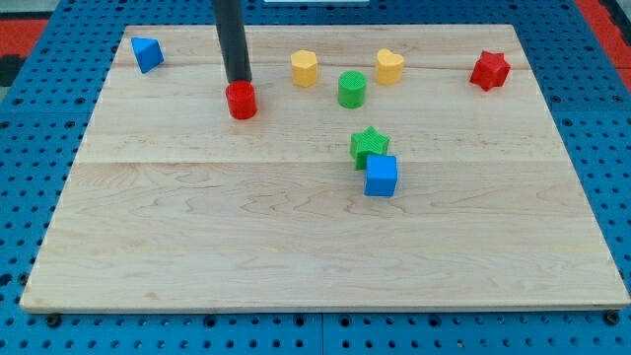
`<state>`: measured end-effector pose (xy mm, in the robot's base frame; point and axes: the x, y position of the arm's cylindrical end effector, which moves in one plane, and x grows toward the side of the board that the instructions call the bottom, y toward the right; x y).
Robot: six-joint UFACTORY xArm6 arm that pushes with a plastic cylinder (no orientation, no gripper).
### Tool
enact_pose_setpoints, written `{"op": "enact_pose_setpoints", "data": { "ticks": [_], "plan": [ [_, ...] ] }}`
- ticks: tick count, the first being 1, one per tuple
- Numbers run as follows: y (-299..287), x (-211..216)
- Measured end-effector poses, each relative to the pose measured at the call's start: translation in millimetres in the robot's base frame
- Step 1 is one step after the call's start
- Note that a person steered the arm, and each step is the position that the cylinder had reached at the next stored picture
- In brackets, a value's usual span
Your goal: Place the green star below right to the red circle
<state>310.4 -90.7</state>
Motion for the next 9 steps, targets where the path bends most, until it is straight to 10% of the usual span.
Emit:
{"op": "enact_pose_setpoints", "data": {
  "ticks": [3, 9],
  "plan": [
    [26.7, -114.8],
    [55.2, -116.1]
  ]
}}
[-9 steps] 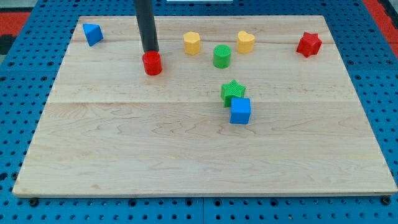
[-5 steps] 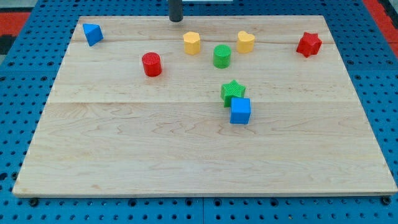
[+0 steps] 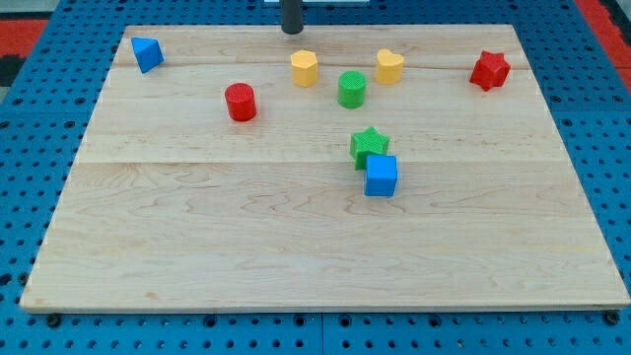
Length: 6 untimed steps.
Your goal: Place the green star below right to the red circle
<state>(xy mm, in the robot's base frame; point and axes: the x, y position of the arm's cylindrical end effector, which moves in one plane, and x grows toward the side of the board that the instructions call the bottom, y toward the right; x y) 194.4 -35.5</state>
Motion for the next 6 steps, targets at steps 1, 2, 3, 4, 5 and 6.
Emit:
{"op": "enact_pose_setpoints", "data": {
  "ticks": [1, 2, 3, 4, 5, 6],
  "plan": [
    [31.2, 0.8],
    [46.9, 30.0],
    [80.0, 61.2],
    [101.1, 98.4],
    [139.0, 158.5],
    [180.7, 221.2]
  ]
}}
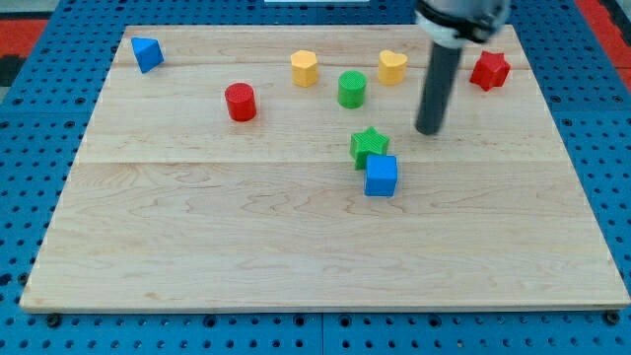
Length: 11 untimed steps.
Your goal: Place the green star below right to the red circle
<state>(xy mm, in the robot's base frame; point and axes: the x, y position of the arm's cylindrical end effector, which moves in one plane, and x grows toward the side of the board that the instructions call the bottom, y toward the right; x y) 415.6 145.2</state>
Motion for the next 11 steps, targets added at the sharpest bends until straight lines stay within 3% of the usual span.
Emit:
{"op": "enact_pose_setpoints", "data": {
  "ticks": [1, 3, 4, 5, 6, 7, 9, 10, 11],
  "plan": [
    [-32.0, 14.7],
    [-171.4, 0.2],
    [-156.0, 30.8],
    [-210.7, 50.0],
    [-258.1, 22.0],
    [-256.1, -6.8],
    [-220.9, 38.4],
    [-144.3, 6.1],
    [-128.5, -67.3]
  ]
}}
